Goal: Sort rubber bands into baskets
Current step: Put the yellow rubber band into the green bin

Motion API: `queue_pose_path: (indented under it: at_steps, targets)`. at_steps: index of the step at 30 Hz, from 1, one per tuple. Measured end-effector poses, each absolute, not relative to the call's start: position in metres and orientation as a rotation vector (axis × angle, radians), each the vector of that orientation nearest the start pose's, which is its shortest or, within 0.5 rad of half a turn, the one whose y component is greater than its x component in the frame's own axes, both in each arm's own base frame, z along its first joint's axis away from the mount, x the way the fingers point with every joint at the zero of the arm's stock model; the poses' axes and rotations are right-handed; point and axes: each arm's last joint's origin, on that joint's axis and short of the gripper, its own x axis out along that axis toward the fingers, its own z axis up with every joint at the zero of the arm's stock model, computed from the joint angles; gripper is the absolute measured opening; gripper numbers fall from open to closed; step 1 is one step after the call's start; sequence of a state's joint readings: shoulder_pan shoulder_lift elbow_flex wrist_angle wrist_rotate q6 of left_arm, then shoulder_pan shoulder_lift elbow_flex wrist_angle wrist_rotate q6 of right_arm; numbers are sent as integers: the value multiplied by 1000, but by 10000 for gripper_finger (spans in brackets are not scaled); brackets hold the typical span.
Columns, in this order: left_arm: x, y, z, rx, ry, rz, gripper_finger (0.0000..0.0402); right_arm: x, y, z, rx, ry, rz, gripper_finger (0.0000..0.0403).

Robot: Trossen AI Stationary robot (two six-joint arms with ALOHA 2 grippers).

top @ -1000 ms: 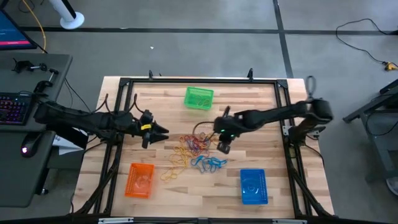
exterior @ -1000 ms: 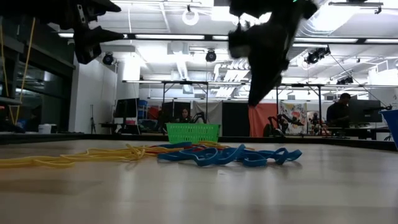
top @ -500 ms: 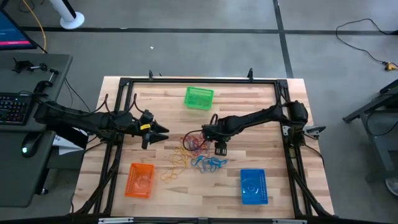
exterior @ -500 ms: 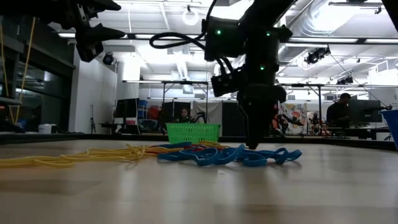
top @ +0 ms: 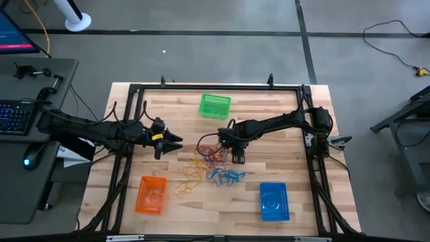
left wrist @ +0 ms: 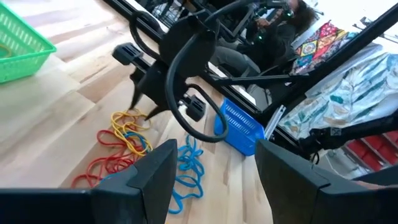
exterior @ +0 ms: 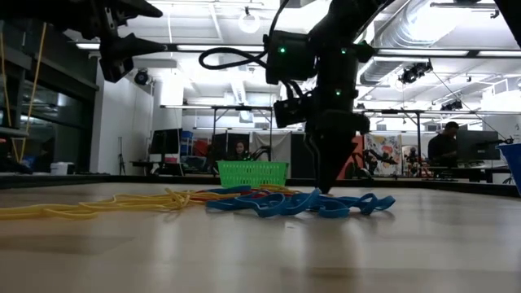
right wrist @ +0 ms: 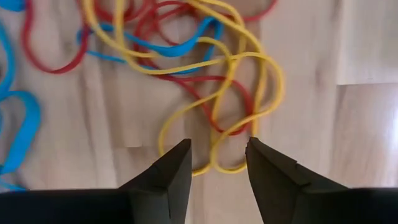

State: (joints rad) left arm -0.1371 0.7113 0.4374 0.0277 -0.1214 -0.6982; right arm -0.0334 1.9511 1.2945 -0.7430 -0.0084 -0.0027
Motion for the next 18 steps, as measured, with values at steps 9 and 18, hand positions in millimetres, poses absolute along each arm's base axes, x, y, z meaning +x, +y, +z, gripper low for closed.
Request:
queue_pose_path:
  at_steps: [9, 18]
  targets:
    - [165, -17, 244, -679, 214, 134, 209, 366, -13, 152, 174, 1378, -142, 139]
    - [165, -17, 244, -674, 214, 134, 209, 364, -23, 151, 426, 1375, -349, 139]
